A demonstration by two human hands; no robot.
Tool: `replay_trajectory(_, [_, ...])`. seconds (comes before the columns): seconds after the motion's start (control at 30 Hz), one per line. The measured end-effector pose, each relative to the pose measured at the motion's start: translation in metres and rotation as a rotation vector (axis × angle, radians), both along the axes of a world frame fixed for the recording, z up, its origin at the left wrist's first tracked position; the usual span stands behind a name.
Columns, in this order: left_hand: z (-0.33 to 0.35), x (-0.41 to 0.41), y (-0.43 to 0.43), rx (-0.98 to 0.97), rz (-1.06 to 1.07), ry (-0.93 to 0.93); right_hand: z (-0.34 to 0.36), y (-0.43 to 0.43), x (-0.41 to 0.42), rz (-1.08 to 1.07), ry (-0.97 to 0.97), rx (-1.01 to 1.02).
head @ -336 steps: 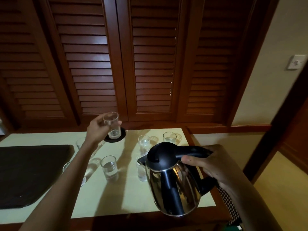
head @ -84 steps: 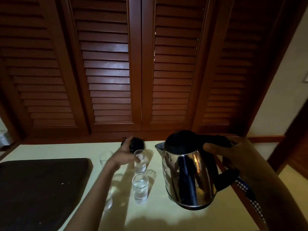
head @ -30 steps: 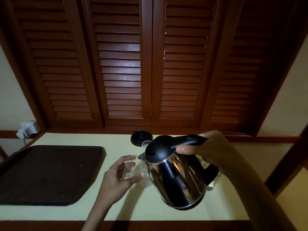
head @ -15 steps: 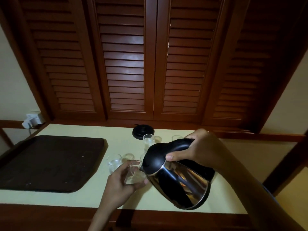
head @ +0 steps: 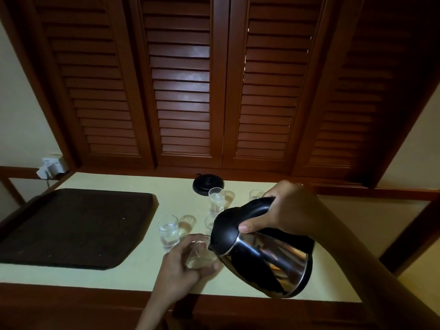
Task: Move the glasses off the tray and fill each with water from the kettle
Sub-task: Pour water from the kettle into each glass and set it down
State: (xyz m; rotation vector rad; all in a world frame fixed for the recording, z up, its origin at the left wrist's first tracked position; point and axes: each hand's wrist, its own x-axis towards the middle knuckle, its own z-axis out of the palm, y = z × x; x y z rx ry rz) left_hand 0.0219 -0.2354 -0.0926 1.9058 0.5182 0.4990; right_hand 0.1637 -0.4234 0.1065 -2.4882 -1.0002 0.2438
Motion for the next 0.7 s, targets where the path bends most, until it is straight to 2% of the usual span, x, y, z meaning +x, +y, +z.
replay_trajectory(0.2, [0.001,-0.002,-0.003,-0.024,-0.022,-0.022,0.003,0.006,-0.001,0.04,-0.055,-0.091])
replay_trajectory(0.33, [0.002,-0.004,-0.004,-0.021,-0.03,-0.019,0.007,0.009,-0.001,0.026,-0.003,-0.118])
replay_trajectory(0.7, [0.002,-0.007,-0.006,-0.041,-0.038,-0.026,0.009,0.013,-0.002,0.06,-0.009,-0.172])
